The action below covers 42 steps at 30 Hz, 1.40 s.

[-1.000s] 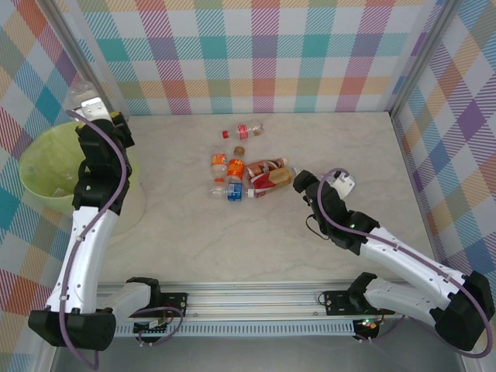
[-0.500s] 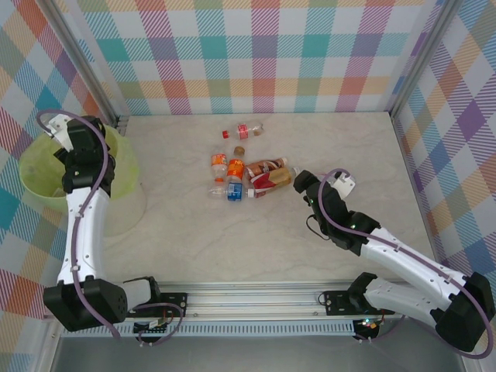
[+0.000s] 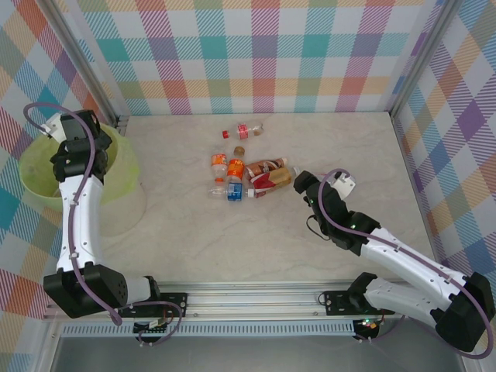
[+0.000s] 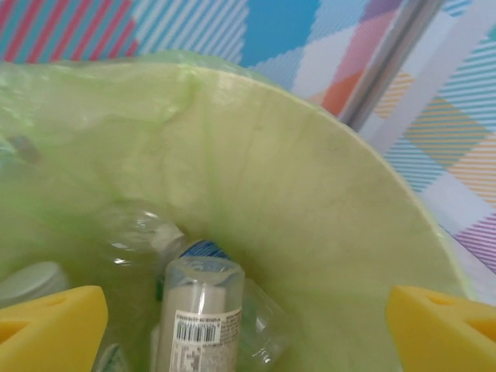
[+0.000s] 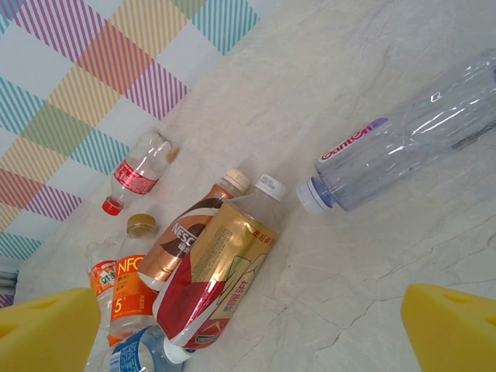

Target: Put the plastic bottles in the bin

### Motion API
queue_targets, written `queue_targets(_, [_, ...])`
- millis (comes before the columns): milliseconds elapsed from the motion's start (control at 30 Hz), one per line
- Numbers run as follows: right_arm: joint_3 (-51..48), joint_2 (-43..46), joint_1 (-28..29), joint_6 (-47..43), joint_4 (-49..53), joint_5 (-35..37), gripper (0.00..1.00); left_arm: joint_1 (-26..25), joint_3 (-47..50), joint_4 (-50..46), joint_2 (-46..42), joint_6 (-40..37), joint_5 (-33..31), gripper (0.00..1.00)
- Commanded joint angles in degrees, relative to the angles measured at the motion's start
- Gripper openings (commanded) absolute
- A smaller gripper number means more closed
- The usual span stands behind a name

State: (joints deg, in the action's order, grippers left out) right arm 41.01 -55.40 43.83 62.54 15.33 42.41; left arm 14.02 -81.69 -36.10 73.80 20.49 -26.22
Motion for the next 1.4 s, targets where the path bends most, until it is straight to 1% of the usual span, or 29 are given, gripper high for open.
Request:
queue_targets(0, [-0.06,-0.05,-0.49,-1.23,0.32,0.40,1.00,0.42,-0.82,-0.25,-1.52,1.29,10.77,0.94])
queue_targets(100, [-0.01,-0.72,-1.27,-3.82,-0.12,0.35,1.00,-0.02,0.61,2.14,-3.70,3.14,17.52,0.97])
queue_targets(200, [-0.48,-1.12,-4.87,-4.11,0.92,-1.35,1.00,-0.76,3.08,5.33,-6.24,4.98,23.50,1.00])
queue_targets(267, [-0.69,-1.38,-9.07,-5.08,1.37,-7.94,1.00,-0.95,5.41,8.03,-8.24,6.02,28.51,1.00])
queue_targets(367, [-0.70,-2.24,-16.00,-6.18,2.13,-15.97,1.00,-0.95,8.26,10.98,-10.59,6.90,33.83,1.00])
queue_targets(467, [-0.30,-3.68,-22.44,-8.20,1.94,-23.20,1.00,-0.93,8.85,10.45,-12.02,7.46,37.98,1.00])
queue_targets(567, [0.91,-6.58,-28.67,-7.56,2.55,-28.38,1.00,-0.98,8.85,8.86,-12.50,6.89,42.40,1.00])
queue_targets(633, [2.74,-9.47,-32.01,-6.58,4.10,-30.81,1.00,-0.93,9.29,7.59,-12.99,6.49,43.52,1.00])
queue_targets(700, [5.67,-12.65,-34.13,-5.49,7.05,-31.34,1.00,-0.98,10.12,6.86,-13.96,6.23,44.10,1.00])
queue_targets(833, [13.34,-21.21,-37.07,-0.87,14.57,-31.24,1.00,-0.93,13.24,7.36,-16.99,5.70,46.68,1.00])
queue_targets(900, [16.14,-25.12,-38.13,2.10,16.74,-31.74,1.00,-1.00,13.94,6.35,-18.41,4.54,46.15,1.00])
queue_targets(1033, [21.73,-32.70,-40.17,6.33,19.28,-32.77,1.00,-0.93,15.43,3.73,-21.37,2.59,45.44,1.00])
queue_targets(1133, [25.20,-37.47,-41.93,9.98,21.05,-33.59,1.00,-0.97,16.99,2.88,-22.99,1.45,48.08,1.00])
queue_targets(1233, [27.19,-41.95,-43.34,12.82,20.13,-35.18,0.99,-0.93,18.80,3.04,-24.50,0.40,50.87,1.00])
queue_targets(1367, [29.57,-47.37,-44.31,15.84,19.21,-37.20,0.98,-0.93,20.59,3.66,-25.92,-0.02,52.54,1.00])
